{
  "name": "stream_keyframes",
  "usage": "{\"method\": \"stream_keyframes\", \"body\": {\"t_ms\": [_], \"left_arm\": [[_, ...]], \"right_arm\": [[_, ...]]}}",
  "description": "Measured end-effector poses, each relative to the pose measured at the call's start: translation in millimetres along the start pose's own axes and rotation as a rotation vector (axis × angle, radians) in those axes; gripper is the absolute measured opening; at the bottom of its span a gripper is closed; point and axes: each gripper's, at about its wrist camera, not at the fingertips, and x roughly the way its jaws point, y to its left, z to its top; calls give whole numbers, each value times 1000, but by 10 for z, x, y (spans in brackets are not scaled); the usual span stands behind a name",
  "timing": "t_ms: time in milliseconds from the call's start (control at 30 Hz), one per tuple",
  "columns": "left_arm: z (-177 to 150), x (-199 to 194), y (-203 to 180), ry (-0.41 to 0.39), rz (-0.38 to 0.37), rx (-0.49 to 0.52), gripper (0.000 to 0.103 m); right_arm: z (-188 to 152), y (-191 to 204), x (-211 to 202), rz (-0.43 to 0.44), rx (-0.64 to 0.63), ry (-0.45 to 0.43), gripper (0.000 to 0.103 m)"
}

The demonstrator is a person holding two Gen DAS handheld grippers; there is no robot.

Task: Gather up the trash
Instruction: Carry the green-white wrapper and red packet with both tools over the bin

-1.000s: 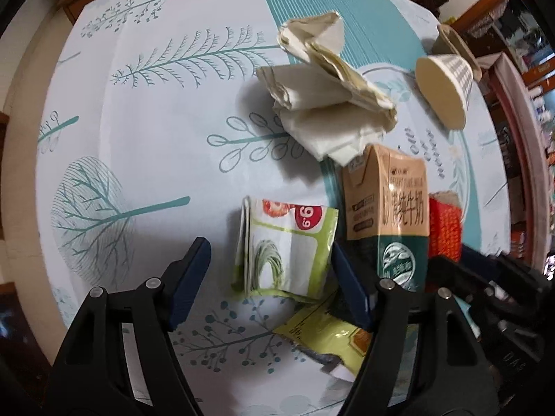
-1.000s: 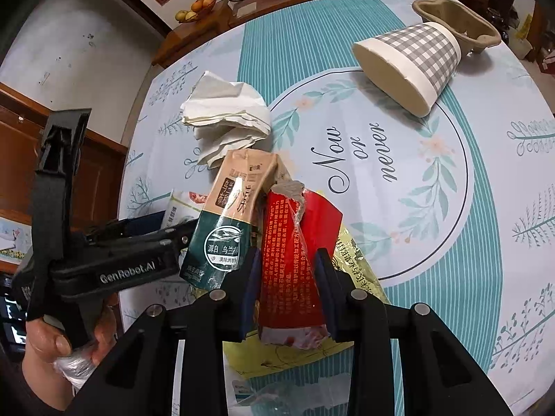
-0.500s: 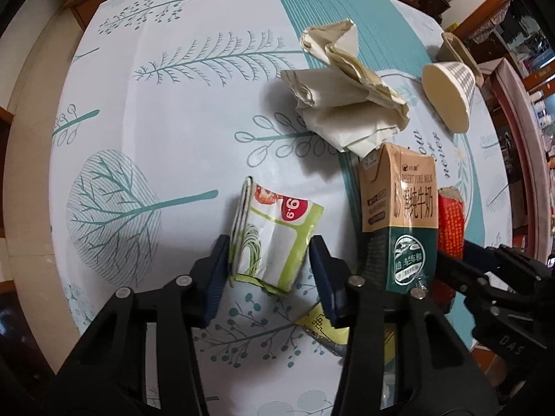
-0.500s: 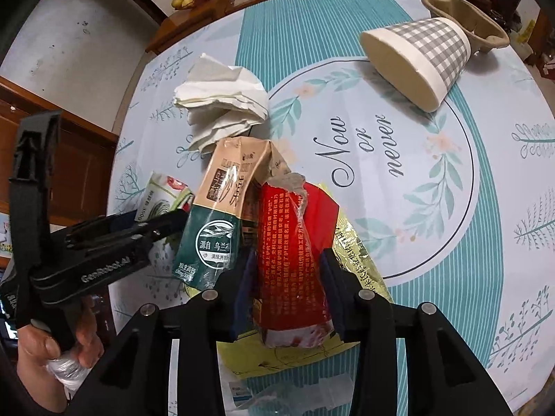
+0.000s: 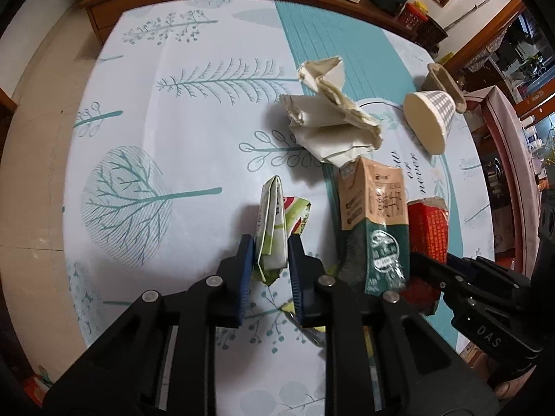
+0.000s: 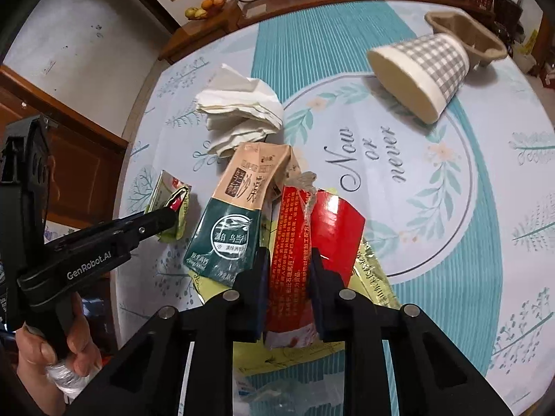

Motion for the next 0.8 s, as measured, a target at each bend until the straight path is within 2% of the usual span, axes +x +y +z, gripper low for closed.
{"method": "stream_keyframes", "body": {"t_ms": [167, 367, 567, 800], "left_arm": [[-153, -274, -181, -51, 11, 7, 17], [-540, -690, -501, -109, 10, -5, 17], [-1172, -1061, -896, -150, 5, -24, 17], [-2118, -1312, -1442, -185, 6, -57, 17]], "right_arm": [[-97, -69, -212, 18, 3, -37, 21], [-420, -196, -627, 66, -12, -87, 21], [-966, -360, -1154, 100, -52, -128, 21], [-1828, -653, -1804, 122, -119, -159, 21]]}}
